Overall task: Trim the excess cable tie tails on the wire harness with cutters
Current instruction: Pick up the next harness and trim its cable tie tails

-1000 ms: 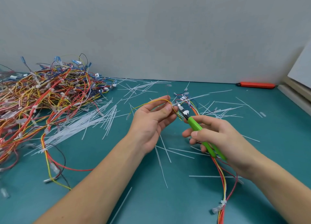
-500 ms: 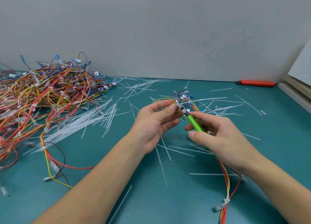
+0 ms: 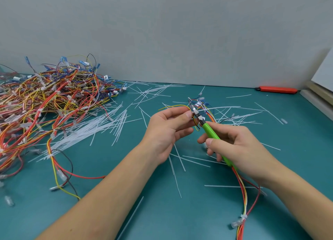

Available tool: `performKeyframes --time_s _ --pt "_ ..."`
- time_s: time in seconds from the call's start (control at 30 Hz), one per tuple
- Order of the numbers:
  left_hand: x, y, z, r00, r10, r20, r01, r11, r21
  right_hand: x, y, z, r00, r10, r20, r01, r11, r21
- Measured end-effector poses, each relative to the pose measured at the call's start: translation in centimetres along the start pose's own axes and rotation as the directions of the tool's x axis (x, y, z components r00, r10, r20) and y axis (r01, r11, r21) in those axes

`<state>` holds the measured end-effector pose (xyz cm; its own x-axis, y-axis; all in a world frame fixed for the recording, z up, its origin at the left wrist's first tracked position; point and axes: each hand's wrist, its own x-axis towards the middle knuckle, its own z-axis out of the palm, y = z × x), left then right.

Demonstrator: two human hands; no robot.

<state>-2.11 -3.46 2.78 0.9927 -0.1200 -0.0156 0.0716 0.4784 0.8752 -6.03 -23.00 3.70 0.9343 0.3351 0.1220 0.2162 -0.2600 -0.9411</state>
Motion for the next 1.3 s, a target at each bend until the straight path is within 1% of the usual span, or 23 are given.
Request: performKeyframes --time_s 0.23,0.6,1.17,1.3 --pt "-0.11 0.09 0.16 1.000 -0.015 0.016 0.015 1.000 -0.003 -0.06 -0.14 0.03 1.000 0.014 0.011 -0.014 1.000 0.007" --pt "-0.03 -0.34 0.25 1.000 -0.015 -0.021 0.015 1.000 -0.024 -0.18 -0.80 0.40 1.000 0.026 0.016 -0.026 0.999 0.025" --pt "0.08 -0.47 0.21 0.999 -0.021 -0.033 0.021 1.000 -0.015 -0.16 -0.61 0.35 1.000 0.020 0.019 -0.019 0.998 -0.059" --pt "0.08 -0.48 0.19 0.999 -0.021 -0.038 0.021 1.000 -0.016 -0.07 -0.39 0.29 1.000 0.020 0.016 -0.018 0.995 -0.102"
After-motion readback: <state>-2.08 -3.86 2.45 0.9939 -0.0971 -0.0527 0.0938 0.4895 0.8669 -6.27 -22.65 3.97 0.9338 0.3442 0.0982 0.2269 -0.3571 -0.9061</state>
